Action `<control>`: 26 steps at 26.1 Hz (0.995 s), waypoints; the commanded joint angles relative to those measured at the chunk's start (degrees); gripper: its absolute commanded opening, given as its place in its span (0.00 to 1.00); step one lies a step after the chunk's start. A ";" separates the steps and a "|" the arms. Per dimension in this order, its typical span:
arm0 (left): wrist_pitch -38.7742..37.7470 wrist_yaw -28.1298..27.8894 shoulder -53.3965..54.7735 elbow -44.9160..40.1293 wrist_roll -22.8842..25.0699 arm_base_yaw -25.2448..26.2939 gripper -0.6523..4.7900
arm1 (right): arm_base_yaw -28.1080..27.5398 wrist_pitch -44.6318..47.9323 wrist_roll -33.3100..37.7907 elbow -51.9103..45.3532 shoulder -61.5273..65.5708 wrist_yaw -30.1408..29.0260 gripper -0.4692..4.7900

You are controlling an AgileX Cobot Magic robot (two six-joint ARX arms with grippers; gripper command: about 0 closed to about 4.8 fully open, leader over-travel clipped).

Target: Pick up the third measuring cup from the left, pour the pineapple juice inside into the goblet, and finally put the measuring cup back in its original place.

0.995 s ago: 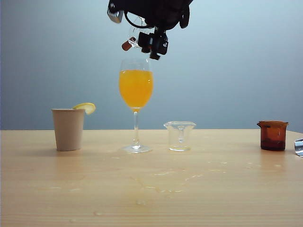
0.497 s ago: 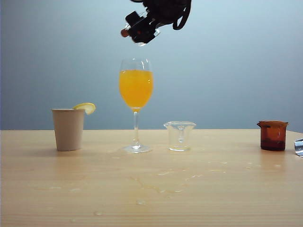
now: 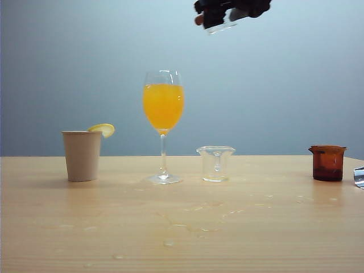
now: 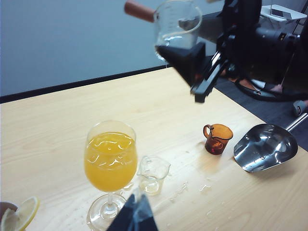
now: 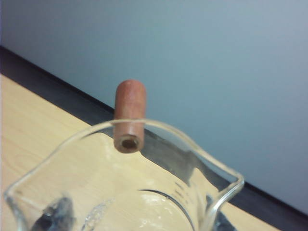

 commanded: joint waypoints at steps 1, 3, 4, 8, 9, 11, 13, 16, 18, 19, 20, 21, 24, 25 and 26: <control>0.55 0.02 -0.15 0.42 0.07 -0.02 0.11 | -2.34 0.26 3.32 -0.79 -1.05 -1.40 0.72; 0.55 0.00 -0.15 0.42 0.07 -0.02 0.11 | -3.58 0.66 3.52 -2.23 -1.07 -2.45 0.72; 0.55 0.00 -0.15 0.42 0.07 -0.02 0.11 | -4.31 1.31 4.57 -3.72 -1.07 -4.42 0.72; 0.52 0.00 -0.13 0.42 0.04 -0.02 0.11 | -5.29 8.52 9.20 -10.64 -1.07 -5.88 0.72; 0.52 0.00 -0.13 0.42 0.04 -0.02 0.11 | -5.31 9.57 9.29 -11.72 -1.07 -5.88 0.72; 0.50 0.00 -0.13 0.42 0.04 -0.02 0.11 | -5.31 12.41 10.05 -14.73 -1.07 -5.88 0.72; 0.50 0.02 -0.13 0.42 0.04 -0.02 0.11 | -5.31 15.10 11.52 -17.51 -1.07 -5.84 0.72; 0.48 0.04 -0.13 0.42 0.04 -0.02 0.11 | -5.60 21.07 12.33 -22.77 -1.05 -5.64 0.70; 0.48 0.04 -0.13 0.42 0.04 -0.02 0.11 | -5.62 24.35 12.76 -25.88 -1.05 -4.42 0.70; 0.48 0.04 -0.13 0.42 0.04 -0.02 0.11 | -5.62 25.07 12.76 -26.93 -1.03 -3.72 0.70; 0.48 0.04 -0.15 0.42 0.04 -0.02 0.11 | -5.62 26.16 12.81 -28.57 -1.03 -3.69 0.70; 0.46 0.04 -0.13 0.42 0.04 -0.02 0.11 | -5.62 26.93 13.38 -29.59 -1.03 -3.69 0.70; 0.46 0.04 -0.13 0.42 0.02 -0.02 0.11 | -5.62 28.72 13.64 -32.57 -0.98 -3.72 0.64; 0.46 0.07 -0.13 0.42 0.02 -0.02 0.11 | -5.62 29.42 13.64 -33.18 -0.94 -3.69 0.64; 0.44 0.07 -0.13 0.39 0.00 -0.02 0.11 | -5.70 31.26 13.66 -34.77 -0.90 -3.67 0.63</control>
